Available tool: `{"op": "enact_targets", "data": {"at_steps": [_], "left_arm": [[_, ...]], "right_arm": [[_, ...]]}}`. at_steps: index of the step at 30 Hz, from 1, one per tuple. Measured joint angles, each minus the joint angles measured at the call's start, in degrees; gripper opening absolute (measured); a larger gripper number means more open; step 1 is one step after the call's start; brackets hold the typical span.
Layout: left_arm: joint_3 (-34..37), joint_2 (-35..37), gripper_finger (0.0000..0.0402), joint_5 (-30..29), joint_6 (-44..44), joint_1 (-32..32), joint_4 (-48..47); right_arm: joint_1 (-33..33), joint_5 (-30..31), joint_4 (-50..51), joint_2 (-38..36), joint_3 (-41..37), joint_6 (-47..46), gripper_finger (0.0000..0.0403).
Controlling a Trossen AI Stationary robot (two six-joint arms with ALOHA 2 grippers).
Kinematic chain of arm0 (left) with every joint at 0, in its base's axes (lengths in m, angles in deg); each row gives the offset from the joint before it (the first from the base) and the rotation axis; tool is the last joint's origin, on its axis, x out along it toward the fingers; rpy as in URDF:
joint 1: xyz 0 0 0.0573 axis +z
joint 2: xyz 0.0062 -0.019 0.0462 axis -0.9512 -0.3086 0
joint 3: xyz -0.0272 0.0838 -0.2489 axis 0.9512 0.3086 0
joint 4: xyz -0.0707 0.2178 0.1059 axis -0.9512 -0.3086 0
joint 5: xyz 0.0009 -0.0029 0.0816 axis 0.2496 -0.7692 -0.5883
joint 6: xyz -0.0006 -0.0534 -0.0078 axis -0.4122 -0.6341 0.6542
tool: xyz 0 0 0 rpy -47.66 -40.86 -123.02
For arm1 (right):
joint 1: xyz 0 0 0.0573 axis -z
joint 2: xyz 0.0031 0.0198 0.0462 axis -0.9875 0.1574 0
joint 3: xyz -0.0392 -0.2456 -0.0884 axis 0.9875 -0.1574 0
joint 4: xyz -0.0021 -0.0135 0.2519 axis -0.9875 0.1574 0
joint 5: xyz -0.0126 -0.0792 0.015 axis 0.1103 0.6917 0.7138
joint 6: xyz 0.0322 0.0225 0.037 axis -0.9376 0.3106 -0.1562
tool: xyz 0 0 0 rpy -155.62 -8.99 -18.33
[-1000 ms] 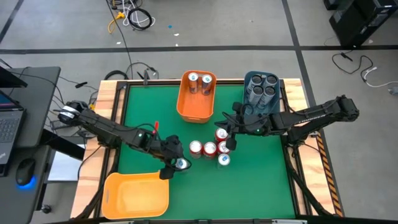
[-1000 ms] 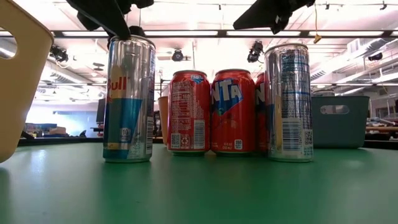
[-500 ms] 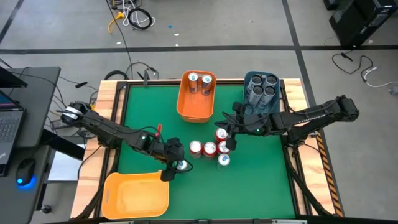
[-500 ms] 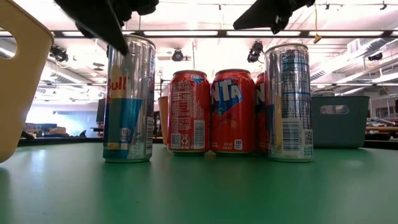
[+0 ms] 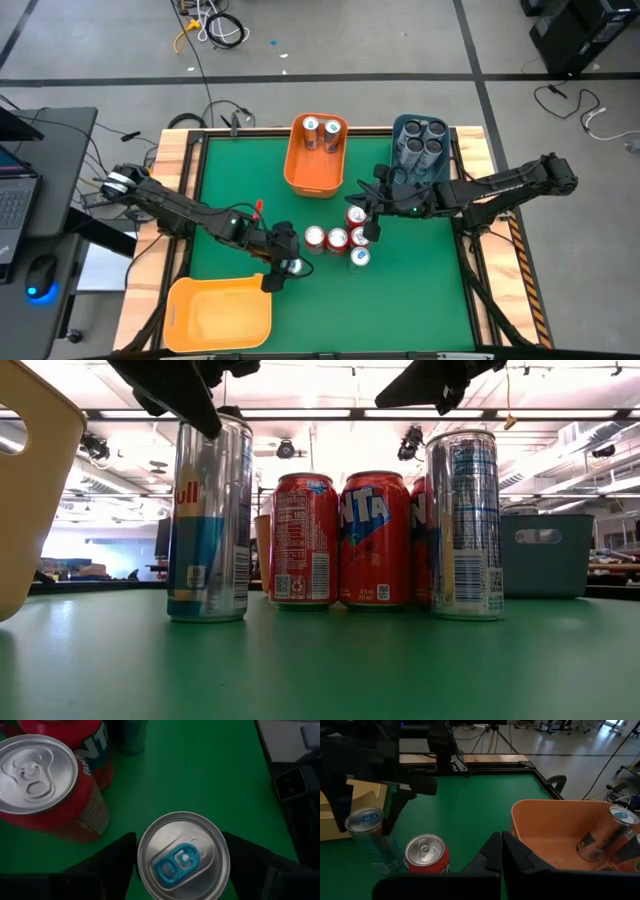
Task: Sort soda cans
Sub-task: Put the blue soda can into the orange bin
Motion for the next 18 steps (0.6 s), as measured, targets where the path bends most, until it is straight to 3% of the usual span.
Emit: {"op": "enact_targets", "data": {"at_steps": [4,11,18], "left_arm": [[-0.13,0.04,0.024,0.0,0.27,0.11,-0.92],[-0.7,0.31,0.024,-0.59,0.38,0.55,-2.69],[-13.13,0.15,0.024,-3.53,3.45,2.43,-19.64]], "right_arm": [[0.0,0.0,-0.02,0.0,0.0,-0.02,0.0],[0.0,0.01,0.09,0.0,0.0,-0.01,0.0],[0.0,0.02,0.13,0.0,0.0,-0.02,0.0]]}}
